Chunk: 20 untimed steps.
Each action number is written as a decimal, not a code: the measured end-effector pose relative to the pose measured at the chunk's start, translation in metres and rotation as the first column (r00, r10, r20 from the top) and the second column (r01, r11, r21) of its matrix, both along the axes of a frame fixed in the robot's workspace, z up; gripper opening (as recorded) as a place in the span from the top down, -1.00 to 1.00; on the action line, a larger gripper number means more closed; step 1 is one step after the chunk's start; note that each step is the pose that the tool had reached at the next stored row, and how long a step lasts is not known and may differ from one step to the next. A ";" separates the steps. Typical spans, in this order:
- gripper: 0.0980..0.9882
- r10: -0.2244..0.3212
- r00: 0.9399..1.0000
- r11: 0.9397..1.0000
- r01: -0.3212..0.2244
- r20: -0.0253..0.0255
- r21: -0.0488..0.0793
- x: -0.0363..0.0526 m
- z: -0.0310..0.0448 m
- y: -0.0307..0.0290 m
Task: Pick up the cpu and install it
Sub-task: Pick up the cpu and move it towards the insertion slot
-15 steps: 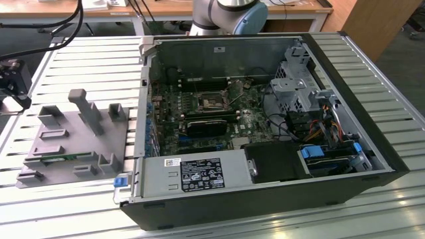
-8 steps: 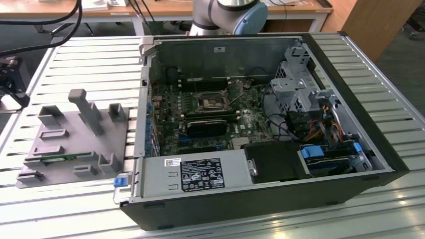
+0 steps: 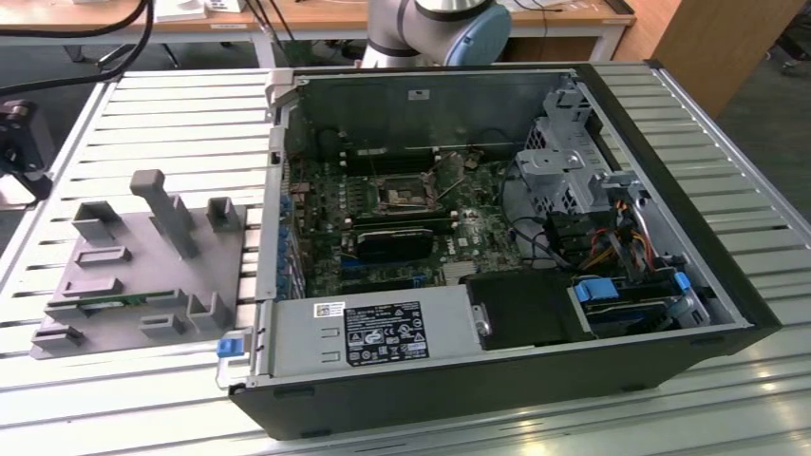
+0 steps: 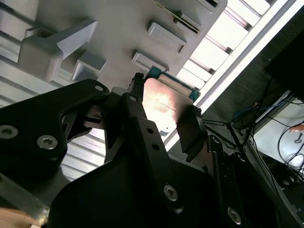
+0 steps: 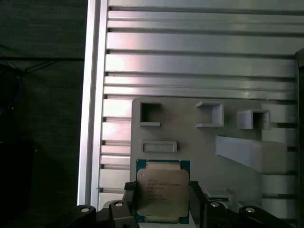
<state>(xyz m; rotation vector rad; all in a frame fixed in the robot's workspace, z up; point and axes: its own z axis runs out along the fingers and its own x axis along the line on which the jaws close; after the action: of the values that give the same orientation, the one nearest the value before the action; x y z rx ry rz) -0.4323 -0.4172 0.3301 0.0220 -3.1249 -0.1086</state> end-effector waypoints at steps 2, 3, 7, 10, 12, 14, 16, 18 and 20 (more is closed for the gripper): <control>0.02 0.000 1.000 1.000 0.000 0.000 0.000 0.0000 0.0028 0.0000; 0.02 0.000 1.000 1.000 0.000 0.000 0.000 0.0000 0.0041 0.0000; 0.02 0.000 1.000 1.000 0.000 0.000 0.000 0.0000 0.0097 0.0001; 0.02 0.000 1.000 1.000 0.000 0.000 0.000 0.0000 0.0140 0.0001; 0.02 0.000 1.000 1.000 0.000 0.000 0.000 0.0000 0.0166 0.0001; 0.02 0.000 1.000 1.000 0.000 0.000 0.000 0.0000 0.0193 0.0001; 0.02 0.000 1.000 1.000 0.000 0.000 0.000 0.0000 0.0218 0.0001; 0.02 0.000 1.000 1.000 0.000 0.000 0.000 0.0000 0.0242 0.0002; 0.02 0.000 1.000 1.000 0.000 0.000 0.000 0.0000 0.0261 0.0002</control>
<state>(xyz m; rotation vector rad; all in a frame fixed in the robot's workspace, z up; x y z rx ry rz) -0.4323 -0.4169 0.3562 0.0221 -3.1250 -0.1087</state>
